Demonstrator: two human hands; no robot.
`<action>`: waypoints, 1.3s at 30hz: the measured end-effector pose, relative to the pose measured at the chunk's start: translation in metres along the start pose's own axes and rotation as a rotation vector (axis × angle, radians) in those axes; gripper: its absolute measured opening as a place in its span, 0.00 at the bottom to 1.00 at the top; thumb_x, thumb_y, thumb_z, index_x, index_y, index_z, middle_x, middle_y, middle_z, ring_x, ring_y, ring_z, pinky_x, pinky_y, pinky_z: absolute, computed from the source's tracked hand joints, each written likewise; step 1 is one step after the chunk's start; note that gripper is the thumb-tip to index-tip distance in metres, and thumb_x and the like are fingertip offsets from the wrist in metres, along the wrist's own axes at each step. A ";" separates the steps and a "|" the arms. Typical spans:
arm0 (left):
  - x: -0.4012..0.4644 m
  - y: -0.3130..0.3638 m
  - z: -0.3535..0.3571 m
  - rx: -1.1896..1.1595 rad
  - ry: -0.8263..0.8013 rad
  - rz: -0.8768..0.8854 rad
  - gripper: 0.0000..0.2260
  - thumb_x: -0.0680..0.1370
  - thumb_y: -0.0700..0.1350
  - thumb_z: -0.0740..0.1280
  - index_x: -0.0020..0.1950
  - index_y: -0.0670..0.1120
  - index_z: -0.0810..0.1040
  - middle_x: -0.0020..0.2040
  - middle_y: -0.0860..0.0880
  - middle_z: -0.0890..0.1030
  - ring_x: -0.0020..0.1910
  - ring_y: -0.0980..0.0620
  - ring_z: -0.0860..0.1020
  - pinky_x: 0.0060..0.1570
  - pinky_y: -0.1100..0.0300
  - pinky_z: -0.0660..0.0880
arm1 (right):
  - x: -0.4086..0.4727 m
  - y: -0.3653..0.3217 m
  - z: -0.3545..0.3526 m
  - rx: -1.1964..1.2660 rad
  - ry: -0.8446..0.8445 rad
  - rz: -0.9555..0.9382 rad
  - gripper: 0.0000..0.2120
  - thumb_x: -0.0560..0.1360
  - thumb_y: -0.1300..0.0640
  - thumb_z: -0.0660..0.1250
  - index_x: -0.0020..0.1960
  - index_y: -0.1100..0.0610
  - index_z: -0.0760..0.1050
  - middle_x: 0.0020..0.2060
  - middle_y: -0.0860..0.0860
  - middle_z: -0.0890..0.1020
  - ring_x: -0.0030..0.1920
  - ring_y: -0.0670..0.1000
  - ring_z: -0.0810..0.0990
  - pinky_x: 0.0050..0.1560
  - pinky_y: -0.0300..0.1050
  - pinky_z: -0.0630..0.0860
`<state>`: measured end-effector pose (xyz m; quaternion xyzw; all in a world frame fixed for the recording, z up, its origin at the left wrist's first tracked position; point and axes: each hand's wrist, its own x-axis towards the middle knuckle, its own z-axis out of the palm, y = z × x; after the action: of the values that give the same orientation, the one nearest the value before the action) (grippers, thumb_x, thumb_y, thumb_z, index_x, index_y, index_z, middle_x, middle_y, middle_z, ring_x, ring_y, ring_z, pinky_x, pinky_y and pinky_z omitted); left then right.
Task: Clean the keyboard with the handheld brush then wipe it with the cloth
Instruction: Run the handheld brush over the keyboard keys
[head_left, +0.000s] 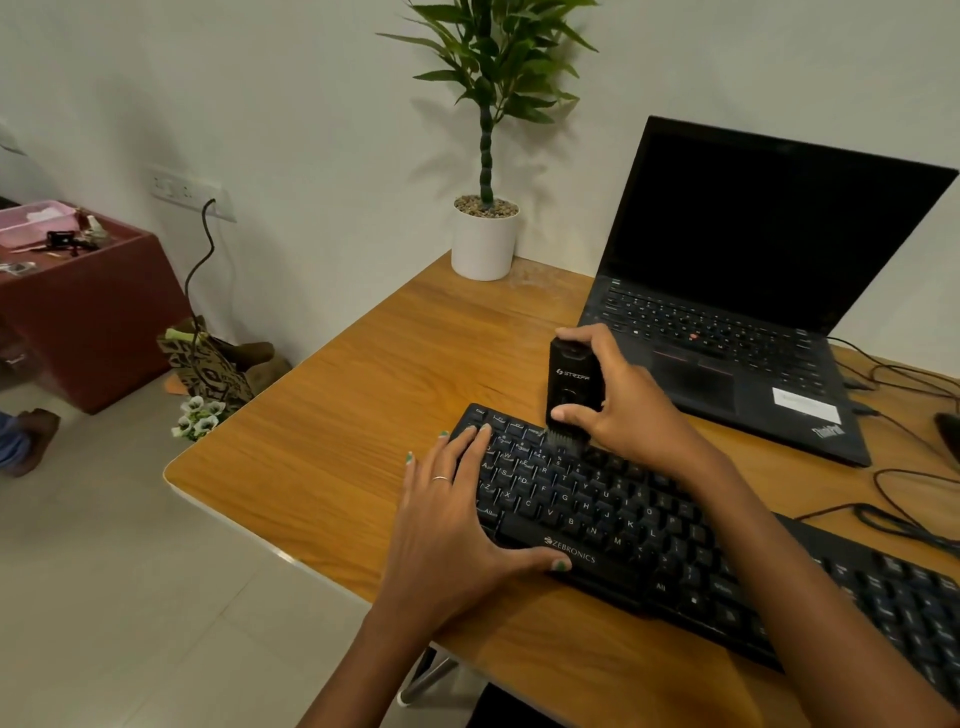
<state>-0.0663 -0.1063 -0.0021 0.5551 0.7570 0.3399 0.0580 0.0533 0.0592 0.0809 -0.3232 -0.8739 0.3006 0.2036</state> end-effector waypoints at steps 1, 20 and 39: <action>0.000 0.000 0.000 0.004 0.002 0.000 0.58 0.55 0.83 0.58 0.78 0.53 0.52 0.76 0.56 0.57 0.76 0.55 0.51 0.75 0.50 0.43 | -0.002 0.001 0.007 0.000 0.042 -0.026 0.35 0.71 0.59 0.73 0.68 0.41 0.58 0.53 0.48 0.75 0.42 0.46 0.78 0.37 0.39 0.76; 0.001 0.000 0.002 0.013 0.018 0.008 0.59 0.55 0.84 0.55 0.78 0.51 0.55 0.76 0.55 0.60 0.76 0.53 0.53 0.74 0.49 0.45 | -0.008 0.001 0.018 -0.077 0.113 -0.056 0.34 0.71 0.58 0.73 0.68 0.43 0.58 0.55 0.48 0.75 0.47 0.50 0.78 0.42 0.44 0.77; 0.001 0.001 0.001 -0.002 0.011 0.009 0.58 0.55 0.83 0.57 0.78 0.52 0.54 0.76 0.55 0.59 0.76 0.54 0.52 0.74 0.50 0.44 | -0.013 -0.005 0.008 0.085 -0.015 -0.026 0.34 0.70 0.59 0.74 0.66 0.40 0.59 0.54 0.46 0.75 0.46 0.47 0.80 0.42 0.45 0.81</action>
<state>-0.0648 -0.1048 -0.0020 0.5565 0.7546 0.3437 0.0530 0.0557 0.0439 0.0766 -0.3006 -0.8660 0.3372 0.2143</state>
